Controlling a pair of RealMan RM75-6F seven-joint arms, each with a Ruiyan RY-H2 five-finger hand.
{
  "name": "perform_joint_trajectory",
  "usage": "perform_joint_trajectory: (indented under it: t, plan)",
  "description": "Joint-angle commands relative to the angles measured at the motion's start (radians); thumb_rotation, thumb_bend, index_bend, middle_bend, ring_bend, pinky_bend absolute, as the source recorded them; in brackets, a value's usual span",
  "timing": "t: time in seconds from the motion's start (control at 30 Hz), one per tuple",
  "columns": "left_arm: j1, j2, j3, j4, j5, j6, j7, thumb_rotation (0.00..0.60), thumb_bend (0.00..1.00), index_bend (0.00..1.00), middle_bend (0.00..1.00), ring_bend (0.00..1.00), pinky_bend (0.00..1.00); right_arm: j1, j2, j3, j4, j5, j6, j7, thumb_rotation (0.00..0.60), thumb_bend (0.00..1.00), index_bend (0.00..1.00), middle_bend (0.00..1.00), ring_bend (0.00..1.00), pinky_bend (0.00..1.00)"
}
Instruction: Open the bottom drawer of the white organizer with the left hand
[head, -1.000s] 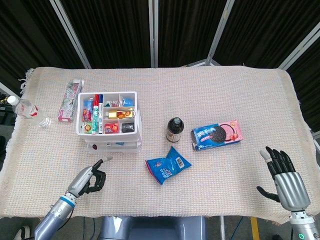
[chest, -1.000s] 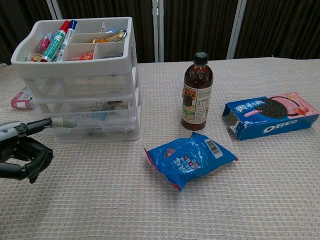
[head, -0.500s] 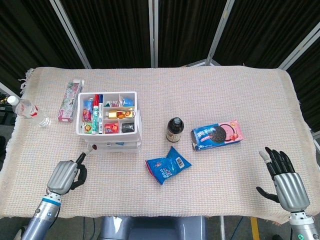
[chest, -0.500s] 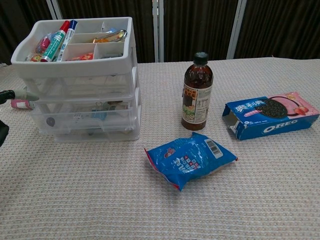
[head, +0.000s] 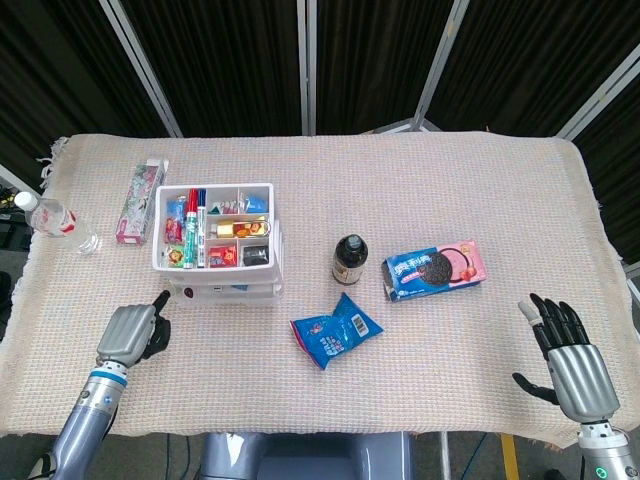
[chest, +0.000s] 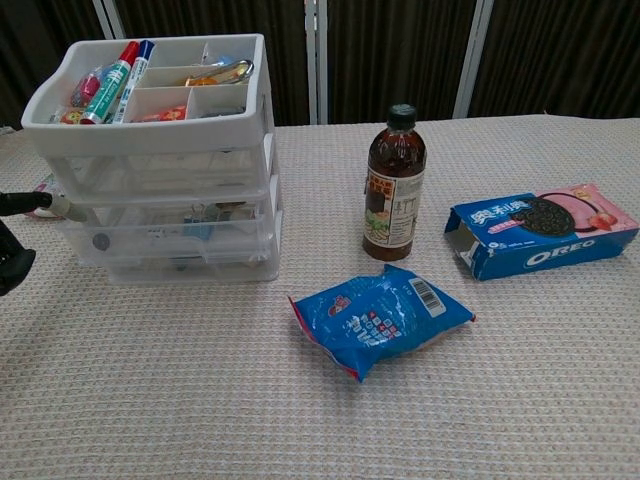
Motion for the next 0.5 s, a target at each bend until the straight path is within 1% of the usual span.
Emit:
perform_joint_trajectory:
  t: [0.03,0.2,0.37,0.5]
  plan:
    - [-0.008,-0.007,-0.001,0.003,-0.006,-0.006,0.004,0.600,0.73,0.16,0.85,0.84,0.64,0.000,0.000,0.000,0.000,0.001,-0.002,0.001,0.600,0.02,0.00,0.00,0.00,0.00]
    - [-0.016,-0.009,0.005,-0.002,-0.010,-0.006,0.005,0.600,0.73,0.18,0.85,0.84,0.64,0.001,0.000,-0.001,0.001,-0.001,-0.004,0.000,0.600,0.02,0.00,0.00,0.00,0.00]
    - [-0.019,0.002,0.016,-0.015,-0.004,0.000,0.002,0.600,0.73,0.29,0.85,0.84,0.64,0.001,-0.001,-0.001,0.001,-0.001,-0.003,0.000,0.600,0.02,0.00,0.00,0.00,0.00]
    - [-0.016,0.014,0.031,-0.027,0.011,0.005,-0.006,0.600,0.73,0.34,0.85,0.84,0.64,0.001,-0.001,-0.002,0.001,-0.001,-0.005,-0.002,0.600,0.02,0.00,0.00,0.00,0.00]
